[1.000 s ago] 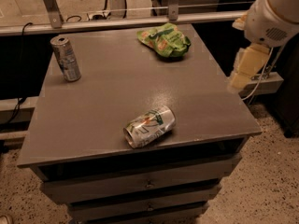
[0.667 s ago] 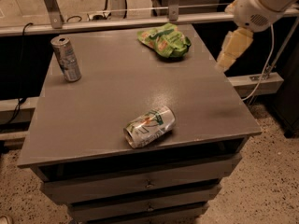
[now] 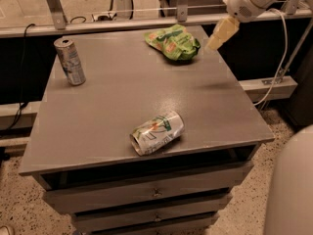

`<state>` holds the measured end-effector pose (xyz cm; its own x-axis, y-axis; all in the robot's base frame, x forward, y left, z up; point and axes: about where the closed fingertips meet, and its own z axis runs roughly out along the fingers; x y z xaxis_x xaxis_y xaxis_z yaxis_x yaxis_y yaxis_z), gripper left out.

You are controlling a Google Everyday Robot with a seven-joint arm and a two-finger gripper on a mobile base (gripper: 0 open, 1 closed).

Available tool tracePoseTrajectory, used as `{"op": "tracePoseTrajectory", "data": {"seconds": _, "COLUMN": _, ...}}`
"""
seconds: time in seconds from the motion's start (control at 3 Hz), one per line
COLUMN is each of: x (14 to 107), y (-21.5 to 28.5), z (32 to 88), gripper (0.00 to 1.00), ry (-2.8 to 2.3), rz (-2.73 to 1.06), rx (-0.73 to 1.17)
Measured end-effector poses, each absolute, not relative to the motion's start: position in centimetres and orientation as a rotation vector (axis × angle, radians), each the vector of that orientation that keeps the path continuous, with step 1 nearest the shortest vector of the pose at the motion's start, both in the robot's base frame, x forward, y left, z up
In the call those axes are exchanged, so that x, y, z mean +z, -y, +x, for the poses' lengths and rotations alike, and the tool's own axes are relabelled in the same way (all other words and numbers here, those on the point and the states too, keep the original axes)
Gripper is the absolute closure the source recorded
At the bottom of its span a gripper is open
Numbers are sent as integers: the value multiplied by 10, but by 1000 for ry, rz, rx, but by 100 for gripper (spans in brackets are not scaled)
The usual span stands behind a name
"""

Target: Move green rice chip bag near redbull can

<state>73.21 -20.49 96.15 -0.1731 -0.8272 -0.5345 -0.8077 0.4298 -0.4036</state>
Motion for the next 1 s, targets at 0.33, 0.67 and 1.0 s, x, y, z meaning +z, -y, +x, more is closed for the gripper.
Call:
{"op": "tracePoseTrajectory", "data": {"seconds": 0.33, "x": 944, "y": 189, "z": 771, "gripper": 0, "ry": -1976, "rz": -1260, "rx": 92}}
{"op": "tracePoseTrajectory", "data": {"seconds": 0.67, "x": 922, "y": 164, "z": 795, "gripper": 0, "ry": -2000, "rz": -1167, "rx": 228}}
{"op": "tracePoseTrajectory", "data": {"seconds": 1.0, "x": 902, "y": 147, "z": 812, "gripper": 0, "ry": -2037, "rz": -1092, "rx": 307}}
